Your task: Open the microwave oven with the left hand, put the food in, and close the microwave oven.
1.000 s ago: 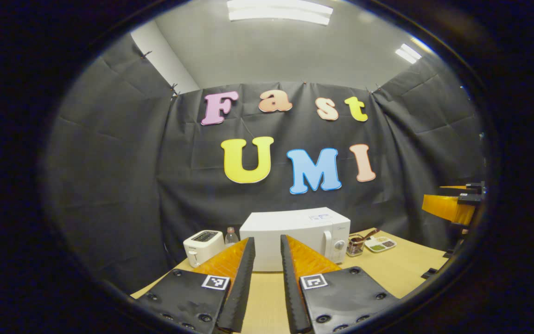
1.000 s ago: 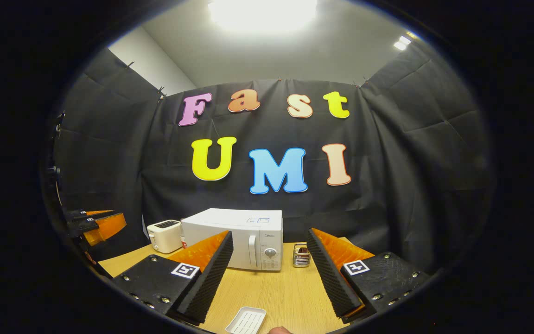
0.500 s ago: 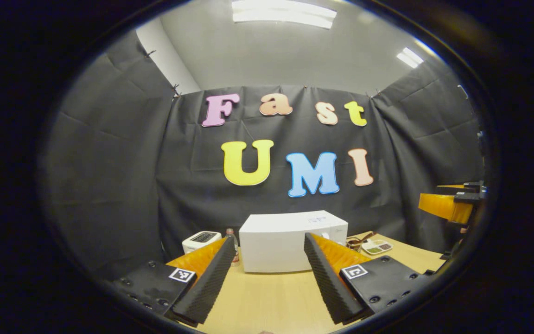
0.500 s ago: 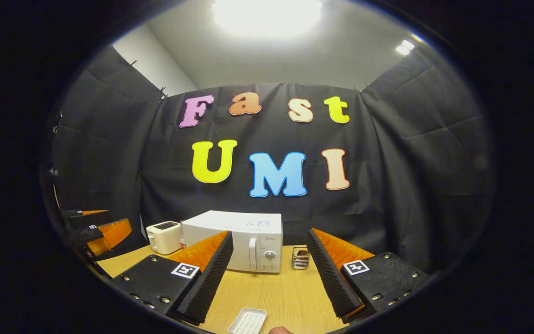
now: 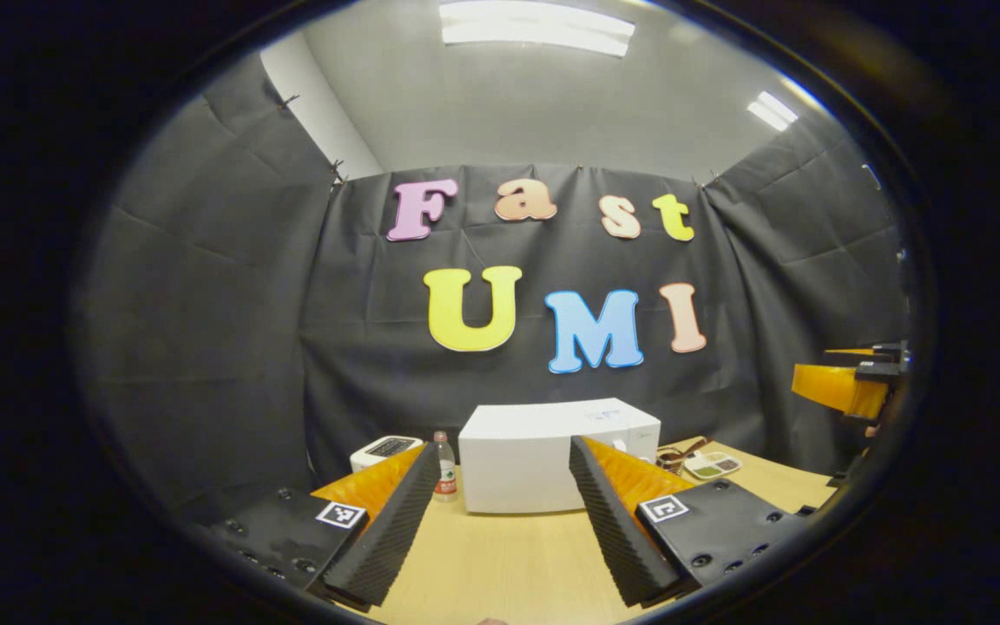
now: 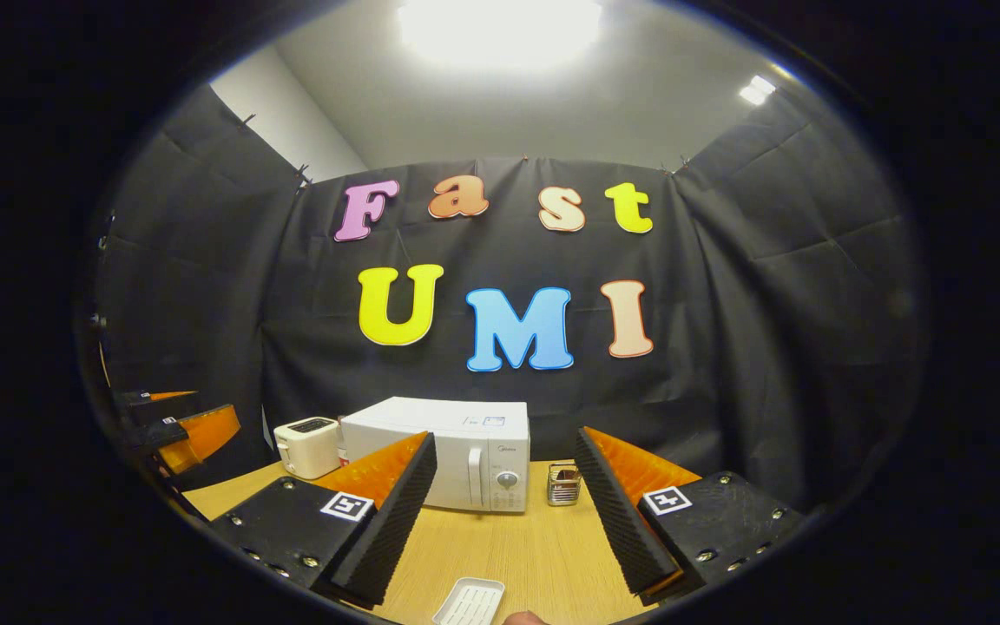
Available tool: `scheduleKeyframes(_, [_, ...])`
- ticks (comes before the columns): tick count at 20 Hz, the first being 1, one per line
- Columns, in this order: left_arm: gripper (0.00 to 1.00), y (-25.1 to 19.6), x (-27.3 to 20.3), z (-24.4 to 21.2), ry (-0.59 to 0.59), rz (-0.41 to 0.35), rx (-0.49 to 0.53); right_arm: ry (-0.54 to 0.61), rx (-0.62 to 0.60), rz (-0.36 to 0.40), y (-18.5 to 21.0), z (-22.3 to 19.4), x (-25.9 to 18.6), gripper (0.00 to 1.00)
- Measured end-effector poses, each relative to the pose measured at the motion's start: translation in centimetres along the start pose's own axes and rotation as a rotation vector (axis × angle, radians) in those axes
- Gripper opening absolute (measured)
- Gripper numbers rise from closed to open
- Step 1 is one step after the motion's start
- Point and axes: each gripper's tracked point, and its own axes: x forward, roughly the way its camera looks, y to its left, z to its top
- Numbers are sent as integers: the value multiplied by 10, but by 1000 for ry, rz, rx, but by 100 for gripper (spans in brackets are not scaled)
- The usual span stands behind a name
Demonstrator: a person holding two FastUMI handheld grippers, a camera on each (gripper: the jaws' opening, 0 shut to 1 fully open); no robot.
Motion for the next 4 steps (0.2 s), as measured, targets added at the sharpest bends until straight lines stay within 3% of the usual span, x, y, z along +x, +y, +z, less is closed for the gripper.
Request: scheduleKeyframes(4, [100,5,1,4,-7,2,-2,2,1,1,3,-2,1,97])
